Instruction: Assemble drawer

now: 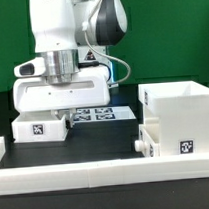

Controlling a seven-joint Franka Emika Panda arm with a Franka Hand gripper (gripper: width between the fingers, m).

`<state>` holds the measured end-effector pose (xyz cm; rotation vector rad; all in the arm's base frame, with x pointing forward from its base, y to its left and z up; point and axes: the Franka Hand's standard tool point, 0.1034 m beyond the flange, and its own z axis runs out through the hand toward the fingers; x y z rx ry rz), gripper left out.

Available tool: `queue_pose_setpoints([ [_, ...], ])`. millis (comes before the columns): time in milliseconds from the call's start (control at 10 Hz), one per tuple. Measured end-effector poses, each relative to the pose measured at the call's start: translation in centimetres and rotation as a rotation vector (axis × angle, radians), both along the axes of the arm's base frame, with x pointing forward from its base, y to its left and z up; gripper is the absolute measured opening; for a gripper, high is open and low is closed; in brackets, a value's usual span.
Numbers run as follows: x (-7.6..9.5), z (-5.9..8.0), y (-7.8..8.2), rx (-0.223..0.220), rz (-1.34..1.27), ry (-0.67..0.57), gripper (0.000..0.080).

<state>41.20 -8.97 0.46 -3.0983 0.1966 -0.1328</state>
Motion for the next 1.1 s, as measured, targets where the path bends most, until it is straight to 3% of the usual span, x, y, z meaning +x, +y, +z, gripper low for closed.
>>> queue_pose_setpoints([
  [500, 0.3, 0.1, 0.4, 0.007, 0.012, 0.007, 0.0040],
  [700, 3.9, 1.5, 2.1, 0.036, 0.106, 0.010, 0.0041],
  [900, 4.7, 3.0, 3.6, 0.047, 0.150, 0.014, 0.0041],
  [1100, 4.5, 2.8, 3.6, 0.043, 0.184, 0.012, 0.0041],
])
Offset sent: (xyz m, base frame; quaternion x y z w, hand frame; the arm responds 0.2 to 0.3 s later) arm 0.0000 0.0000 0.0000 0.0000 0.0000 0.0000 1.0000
